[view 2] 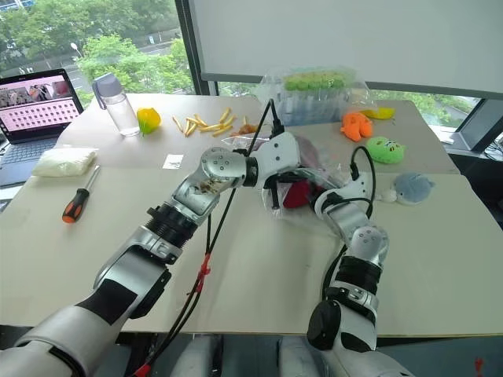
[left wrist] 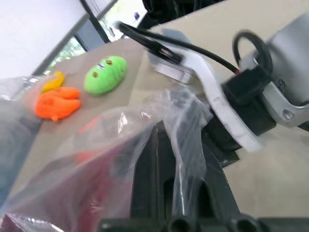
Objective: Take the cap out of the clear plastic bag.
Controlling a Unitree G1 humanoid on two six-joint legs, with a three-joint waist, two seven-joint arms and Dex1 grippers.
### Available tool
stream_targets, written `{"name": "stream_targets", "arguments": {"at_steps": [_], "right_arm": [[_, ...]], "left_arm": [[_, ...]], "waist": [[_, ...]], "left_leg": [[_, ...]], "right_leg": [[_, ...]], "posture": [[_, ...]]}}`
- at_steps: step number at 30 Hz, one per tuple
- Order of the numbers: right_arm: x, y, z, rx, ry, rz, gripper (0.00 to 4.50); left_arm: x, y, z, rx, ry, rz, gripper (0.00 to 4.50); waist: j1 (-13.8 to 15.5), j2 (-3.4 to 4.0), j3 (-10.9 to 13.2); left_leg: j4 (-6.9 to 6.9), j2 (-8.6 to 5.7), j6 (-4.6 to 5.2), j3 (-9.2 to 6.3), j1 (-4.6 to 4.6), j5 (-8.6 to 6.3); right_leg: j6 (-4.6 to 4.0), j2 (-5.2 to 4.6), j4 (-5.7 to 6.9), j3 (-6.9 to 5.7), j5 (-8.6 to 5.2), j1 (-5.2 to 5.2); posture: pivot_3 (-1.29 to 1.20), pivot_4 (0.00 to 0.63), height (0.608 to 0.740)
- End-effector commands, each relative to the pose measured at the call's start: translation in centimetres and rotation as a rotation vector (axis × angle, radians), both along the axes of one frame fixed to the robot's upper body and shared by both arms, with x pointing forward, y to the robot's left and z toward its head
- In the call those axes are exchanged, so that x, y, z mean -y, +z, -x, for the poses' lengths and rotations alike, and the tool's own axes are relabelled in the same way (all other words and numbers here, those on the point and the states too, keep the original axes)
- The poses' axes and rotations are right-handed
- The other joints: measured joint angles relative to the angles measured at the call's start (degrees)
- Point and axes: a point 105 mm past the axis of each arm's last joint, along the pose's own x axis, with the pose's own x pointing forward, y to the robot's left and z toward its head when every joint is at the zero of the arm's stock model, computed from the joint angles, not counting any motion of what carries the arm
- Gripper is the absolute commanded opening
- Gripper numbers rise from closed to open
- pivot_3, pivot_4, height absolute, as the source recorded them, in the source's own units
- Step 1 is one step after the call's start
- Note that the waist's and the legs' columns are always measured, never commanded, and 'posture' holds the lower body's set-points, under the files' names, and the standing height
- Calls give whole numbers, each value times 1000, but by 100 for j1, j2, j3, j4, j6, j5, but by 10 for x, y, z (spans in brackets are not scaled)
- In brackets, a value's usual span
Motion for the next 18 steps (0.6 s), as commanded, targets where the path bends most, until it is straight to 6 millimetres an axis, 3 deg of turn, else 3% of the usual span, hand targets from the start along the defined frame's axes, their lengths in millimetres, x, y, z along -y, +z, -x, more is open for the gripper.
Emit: {"name": "stream_targets", "arguments": {"at_steps": [1, 10, 18], "right_arm": [[10, 1, 0, 7, -27, 12, 4458], [-3, 11, 7, 67, 71, 107, 4458], [-26, 27, 34, 102, 219, 239, 4458]], "left_arm": [[-2, 18, 2, 49, 6, 42, 0], [0, 15, 2, 45, 10, 42, 0], [2, 13, 3, 42, 6, 38, 0]], "waist": [[-1, 0, 0], [-3, 1, 0], [-1, 1, 0]], "left_leg": [[0, 0, 0, 0, 2, 0], [1, 0, 1, 0, 4, 0], [1, 0, 1, 0, 3, 0]], "right_leg": [[0, 0, 0, 0, 0, 2], [0, 1, 2, 0, 0, 3], [-2, 0, 4, 1, -1, 2]], "posture": [[0, 150, 740], [0, 150, 740], [0, 150, 740]]}}
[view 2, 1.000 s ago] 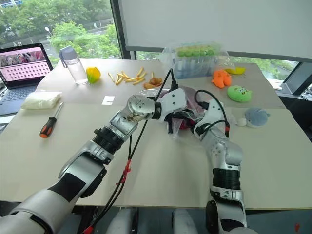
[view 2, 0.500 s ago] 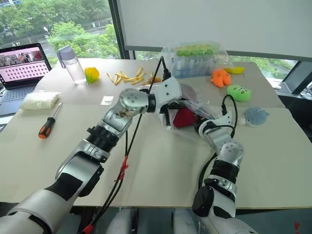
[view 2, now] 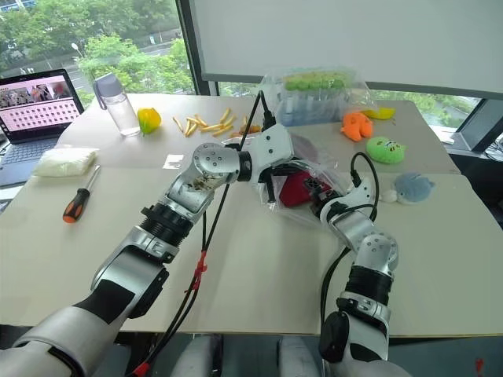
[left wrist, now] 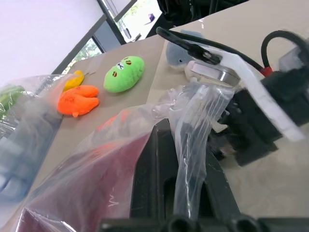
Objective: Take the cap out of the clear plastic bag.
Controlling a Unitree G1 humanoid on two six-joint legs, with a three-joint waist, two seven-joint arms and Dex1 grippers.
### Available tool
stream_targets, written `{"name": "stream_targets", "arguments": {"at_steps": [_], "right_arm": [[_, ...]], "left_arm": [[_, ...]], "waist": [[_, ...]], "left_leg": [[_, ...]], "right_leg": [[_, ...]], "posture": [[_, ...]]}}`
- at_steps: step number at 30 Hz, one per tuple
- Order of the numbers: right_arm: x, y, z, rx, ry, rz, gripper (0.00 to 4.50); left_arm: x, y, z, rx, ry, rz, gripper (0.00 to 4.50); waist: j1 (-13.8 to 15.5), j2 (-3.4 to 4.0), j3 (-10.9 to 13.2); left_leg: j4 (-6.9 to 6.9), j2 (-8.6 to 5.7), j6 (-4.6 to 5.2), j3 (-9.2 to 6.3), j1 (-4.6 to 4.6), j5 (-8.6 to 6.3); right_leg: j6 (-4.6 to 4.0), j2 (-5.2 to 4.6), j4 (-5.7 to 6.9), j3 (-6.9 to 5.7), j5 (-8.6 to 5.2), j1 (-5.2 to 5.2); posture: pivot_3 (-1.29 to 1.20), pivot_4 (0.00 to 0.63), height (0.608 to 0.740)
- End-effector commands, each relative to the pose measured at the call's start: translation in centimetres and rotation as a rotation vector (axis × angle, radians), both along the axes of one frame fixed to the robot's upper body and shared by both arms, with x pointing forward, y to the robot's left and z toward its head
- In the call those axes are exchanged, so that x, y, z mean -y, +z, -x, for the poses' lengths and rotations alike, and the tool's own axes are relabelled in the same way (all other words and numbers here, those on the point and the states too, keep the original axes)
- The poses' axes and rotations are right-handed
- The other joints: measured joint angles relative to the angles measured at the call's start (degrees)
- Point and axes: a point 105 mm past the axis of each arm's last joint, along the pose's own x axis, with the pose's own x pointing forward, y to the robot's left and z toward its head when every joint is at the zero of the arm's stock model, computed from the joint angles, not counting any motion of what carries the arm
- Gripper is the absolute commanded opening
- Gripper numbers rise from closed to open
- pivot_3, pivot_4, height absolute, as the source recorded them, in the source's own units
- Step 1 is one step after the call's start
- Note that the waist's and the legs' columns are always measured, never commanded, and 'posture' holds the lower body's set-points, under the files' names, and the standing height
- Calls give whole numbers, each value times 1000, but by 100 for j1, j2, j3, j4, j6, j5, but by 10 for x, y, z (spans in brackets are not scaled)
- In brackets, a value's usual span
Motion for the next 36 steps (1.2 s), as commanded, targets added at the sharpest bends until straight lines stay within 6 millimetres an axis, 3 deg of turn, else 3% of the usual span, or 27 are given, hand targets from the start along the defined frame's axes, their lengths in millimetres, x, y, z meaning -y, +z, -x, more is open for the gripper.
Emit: {"name": "stream_targets", "arguments": {"at_steps": [1, 8, 22, 27, 36], "right_arm": [[-13, 27, 15, 77, 81, 48, 4458], [-11, 29, 32, 51, 99, 106, 4458], [-13, 9, -3, 32, 26, 64, 4458], [-15, 18, -11, 72, 17, 32, 3134], [-10, 42, -8, 139, 1, 40, 16]], "left_arm": [[2, 11, 3, 35, -10, 26, 0], [2, 9, 5, 32, -20, 15, 0], [-2, 12, 5, 44, -5, 0, 0], [-5, 12, 3, 48, 6, -5, 0], [-7, 11, 2, 54, 20, -5, 0]], "waist": [[-2, 0, 0], [6, 0, 0], [-4, 1, 0], [-3, 1, 0], [-1, 1, 0]], "left_leg": [[0, 0, 0, 0, 0, 0], [2, 0, 0, -1, 0, 0], [4, 0, 1, 0, 1, 1], [5, 0, 1, 0, 1, 1], [5, 0, 1, 0, 0, 1]], "right_leg": [[0, 0, 0, 1, 0, -1], [0, -1, 1, 0, 0, 0], [1, 0, 3, 0, 1, 0], [2, 1, 3, 0, 2, 1], [1, 0, 5, 0, 1, 0]], "posture": [[0, 150, 740], [0, 150, 740], [0, 150, 740], [0, 150, 740], [0, 150, 740]]}}
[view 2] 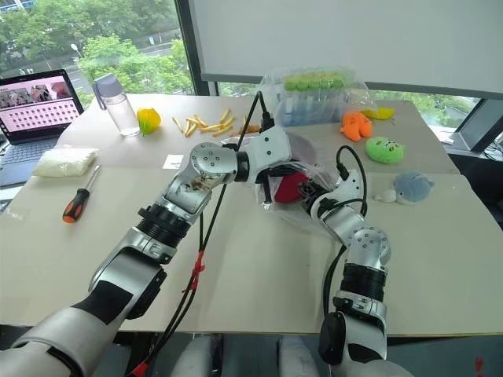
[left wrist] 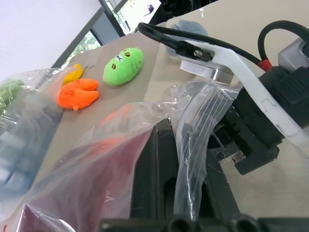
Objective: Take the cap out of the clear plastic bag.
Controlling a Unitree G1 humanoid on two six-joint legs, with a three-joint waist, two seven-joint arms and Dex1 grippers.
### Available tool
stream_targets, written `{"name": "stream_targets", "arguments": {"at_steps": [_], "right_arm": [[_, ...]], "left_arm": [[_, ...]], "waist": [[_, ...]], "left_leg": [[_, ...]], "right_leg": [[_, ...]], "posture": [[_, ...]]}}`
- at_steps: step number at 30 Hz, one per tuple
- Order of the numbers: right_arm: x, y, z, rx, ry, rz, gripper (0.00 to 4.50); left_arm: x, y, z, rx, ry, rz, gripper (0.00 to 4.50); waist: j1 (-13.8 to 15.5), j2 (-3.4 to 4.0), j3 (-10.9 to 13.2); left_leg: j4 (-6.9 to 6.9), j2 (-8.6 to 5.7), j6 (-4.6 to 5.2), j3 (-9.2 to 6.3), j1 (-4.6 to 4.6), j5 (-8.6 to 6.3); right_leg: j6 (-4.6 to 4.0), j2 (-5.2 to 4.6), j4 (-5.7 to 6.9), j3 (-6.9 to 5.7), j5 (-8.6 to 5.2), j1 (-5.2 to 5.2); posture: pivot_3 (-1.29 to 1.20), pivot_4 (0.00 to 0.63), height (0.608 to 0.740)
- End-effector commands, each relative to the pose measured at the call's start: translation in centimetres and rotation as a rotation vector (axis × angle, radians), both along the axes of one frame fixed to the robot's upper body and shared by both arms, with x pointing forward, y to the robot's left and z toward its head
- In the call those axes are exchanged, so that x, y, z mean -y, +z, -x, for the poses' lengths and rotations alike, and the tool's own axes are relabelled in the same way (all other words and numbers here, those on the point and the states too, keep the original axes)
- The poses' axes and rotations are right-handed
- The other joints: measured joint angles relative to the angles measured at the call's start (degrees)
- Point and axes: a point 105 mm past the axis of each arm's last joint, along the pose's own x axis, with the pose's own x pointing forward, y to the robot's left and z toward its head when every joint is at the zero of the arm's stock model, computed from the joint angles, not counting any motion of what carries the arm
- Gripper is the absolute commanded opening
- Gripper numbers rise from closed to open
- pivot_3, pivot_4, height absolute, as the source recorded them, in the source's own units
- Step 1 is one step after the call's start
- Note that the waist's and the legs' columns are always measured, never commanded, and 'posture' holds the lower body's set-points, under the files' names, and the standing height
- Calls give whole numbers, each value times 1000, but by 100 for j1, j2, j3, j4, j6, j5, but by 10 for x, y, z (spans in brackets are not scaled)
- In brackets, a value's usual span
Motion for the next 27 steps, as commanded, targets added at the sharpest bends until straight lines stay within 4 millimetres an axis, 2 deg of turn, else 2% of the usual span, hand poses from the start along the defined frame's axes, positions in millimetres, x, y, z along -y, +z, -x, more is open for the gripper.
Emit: {"name": "stream_targets", "arguments": {"at_steps": [1, 4, 7, 11, 15, 19, 24, 27], "right_arm": [[5, 32, 4, 96, -5, 22, 16], [3, 42, 16, 118, 55, 126, 16], [4, 41, 29, 95, 118, 223, 16], [16, 48, 50, 106, 183, 298, 16], [31, 46, 68, 43, 257, 463, 16], [40, 57, 84, 64, 317, 540, 16], [44, 65, 117, 86, 458, 606, 16], [60, 63, 136, 52, 478, 675, 16]], "left_arm": [[-2, 11, 2, 39, 4, 30, 0], [-3, 9, 2, 35, 9, 31, 0], [-2, 7, 2, 36, 11, 30, 0], [-2, 4, 1, 30, 19, 35, 0], [7, 5, 8, -1, -18, 68, 0], [13, 3, 11, -3, -32, 66, 0], [14, 1, 11, -5, -30, 64, 0], [12, 0, 10, -10, -24, 65, 0]], "waist": [[1, 0, 0], [10, 1, 0], [24, 0, 0], [25, 1, 0], [36, 0, 0], [37, 0, 0], [38, -1, 1], [43, -2, 1]], "left_leg": [[0, 0, 0, 0, 0, 0], [1, 0, 0, 0, 0, 0], [1, 0, 0, 0, -1, 0], [0, 0, 0, 0, -1, 0], [4, -1, 0, 0, -1, 0], [10, -2, 0, 0, -1, 0], [14, -4, 1, 0, -2, 0], [22, -4, 3, 0, -2, -2]], "right_leg": [[0, 0, 0, 0, 0, 0], [0, 0, 1, 0, 0, 0], [-1, -2, 0, 0, 0, 1], [-2, -2, -1, 0, -1, 1], [-6, -4, -1, 1, -3, 4], [-40, -5, -3, 1, -23, 8], [-39, -6, -4, 5, -24, 11], [-38, -7, -5, 6, -25, 14]], "posture": [[0, 150, 740], [0, 150, 740], [0, 150, 740], [0, 150, 740], [0, 150, 740], [0, 150, 740], [0, 150, 740], [0, 150, 740]]}}
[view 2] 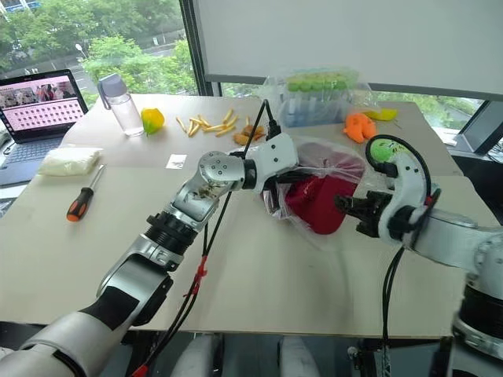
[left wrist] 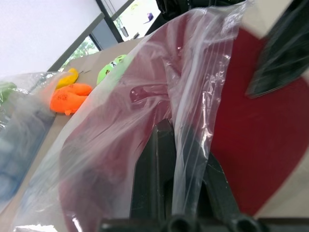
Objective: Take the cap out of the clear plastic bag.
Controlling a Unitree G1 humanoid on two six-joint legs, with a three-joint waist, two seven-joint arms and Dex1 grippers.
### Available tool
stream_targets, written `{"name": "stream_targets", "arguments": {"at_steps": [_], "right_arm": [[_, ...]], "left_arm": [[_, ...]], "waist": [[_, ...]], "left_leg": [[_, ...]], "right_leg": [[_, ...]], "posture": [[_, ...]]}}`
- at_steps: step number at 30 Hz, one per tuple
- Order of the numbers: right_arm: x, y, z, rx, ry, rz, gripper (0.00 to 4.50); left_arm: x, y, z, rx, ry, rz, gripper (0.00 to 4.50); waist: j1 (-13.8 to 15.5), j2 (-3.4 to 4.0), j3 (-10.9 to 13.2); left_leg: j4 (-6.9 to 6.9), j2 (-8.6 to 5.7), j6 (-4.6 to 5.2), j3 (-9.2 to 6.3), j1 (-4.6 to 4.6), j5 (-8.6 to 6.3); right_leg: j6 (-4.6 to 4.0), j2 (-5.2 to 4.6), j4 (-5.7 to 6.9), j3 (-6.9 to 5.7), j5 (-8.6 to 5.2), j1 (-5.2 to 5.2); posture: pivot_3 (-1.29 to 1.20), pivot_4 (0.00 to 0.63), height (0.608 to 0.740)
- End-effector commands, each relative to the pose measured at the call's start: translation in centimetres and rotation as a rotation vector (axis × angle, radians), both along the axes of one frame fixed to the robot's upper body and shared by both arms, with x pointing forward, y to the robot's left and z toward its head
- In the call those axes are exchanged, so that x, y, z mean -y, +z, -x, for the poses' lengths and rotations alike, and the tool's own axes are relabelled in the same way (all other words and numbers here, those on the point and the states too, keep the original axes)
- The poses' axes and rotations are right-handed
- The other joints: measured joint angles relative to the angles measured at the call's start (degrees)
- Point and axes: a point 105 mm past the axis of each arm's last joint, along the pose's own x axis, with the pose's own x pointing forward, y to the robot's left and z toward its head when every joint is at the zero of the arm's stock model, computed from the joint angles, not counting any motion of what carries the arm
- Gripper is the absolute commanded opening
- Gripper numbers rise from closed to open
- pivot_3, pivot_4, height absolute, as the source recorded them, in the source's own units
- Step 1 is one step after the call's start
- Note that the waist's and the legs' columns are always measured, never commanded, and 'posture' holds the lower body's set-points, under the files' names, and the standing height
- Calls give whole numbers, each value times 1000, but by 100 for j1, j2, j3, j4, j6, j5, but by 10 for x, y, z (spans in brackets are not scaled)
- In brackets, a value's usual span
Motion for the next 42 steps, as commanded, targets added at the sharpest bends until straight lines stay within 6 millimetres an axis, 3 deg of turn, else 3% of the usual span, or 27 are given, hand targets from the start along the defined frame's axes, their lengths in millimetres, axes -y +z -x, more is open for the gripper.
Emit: {"name": "stream_targets", "arguments": {"at_steps": [1, 5, 8, 13, 17, 27, 31, 36, 39, 42], "right_arm": [[9, 8, 25, 12, 60, 31, 16], [8, 31, 40, 73, 113, -147, 16], [2, 74, 34, 269, 171, -387, 16], [-5, 122, 48, 493, 322, -483, 16], [2, 172, 51, 670, 348, -516, 16], [-4, 236, 89, 842, 513, -393, 16], [-22, 263, 115, 944, 624, -315, 16], [-72, 306, 132, 1129, 652, -397, 16], [-98, 303, 133, 1146, 644, -486, 16], [-102, 295, 119, 1093, 569, -596, 16]], "left_arm": [[-2, 10, 1, 26, 1, 27, 0], [-5, 7, 0, 20, 8, 25, 0], [-4, 6, 2, 18, 6, 26, 0], [-4, 5, 3, 16, 7, 24, 0], [-6, 4, 3, 26, 9, 8, 0], [-12, 1, 1, 29, 23, -8, 0], [-13, -2, 0, 25, 22, -18, 0], [-11, -3, 0, 32, 14, -30, 0], [-12, -2, -2, 46, 21, -43, 0], [-23, -1, -10, 71, 61, -65, 0]], "waist": [[11, -1, 1], [-3, -4, 2], [-57, -11, 6], [-37, -11, 7], [-28, -8, 9], [41, -5, 12], [34, 2, 16], [-83, 25, 27], [-88, 19, 27], [-79, 16, 26]], "left_leg": [[5, 0, 1, 0, 0, -1], [29, 0, 5, 0, -2, -4], [42, -3, 5, 6, 2, -4], [44, -14, 6, 7, 6, -3], [42, -16, 8, 18, -2, -2], [22, -23, 25, 44, -11, -12], [21, -21, 24, 49, -10, -13], [19, -21, 23, 69, -7, -14], [14, -16, 22, 64, -8, -14], [18, -17, 25, 67, -15, -12]], "right_leg": [[1, 0, 0, 0, -1, 3], [6, 0, 0, 3, 2, 13], [13, 4, 0, 24, 19, 10], [17, 4, -3, 43, 28, 12], [19, 4, -6, 57, 28, 4], [38, -2, -21, 83, 14, -9], [35, -2, -20, 87, 13, -15], [32, -3, -16, 114, 16, -32], [25, 3, -13, 111, 21, -38], [29, 1, -12, 114, 24, -36]], "posture": [[0, 150, 740], [0, 150, 740], [0, 150, 740], [0, 150, 740], [0, 150, 740], [0, 150, 740], [0, 150, 740], [0, 150, 740], [0, 150, 740], [0, 150, 740]]}}
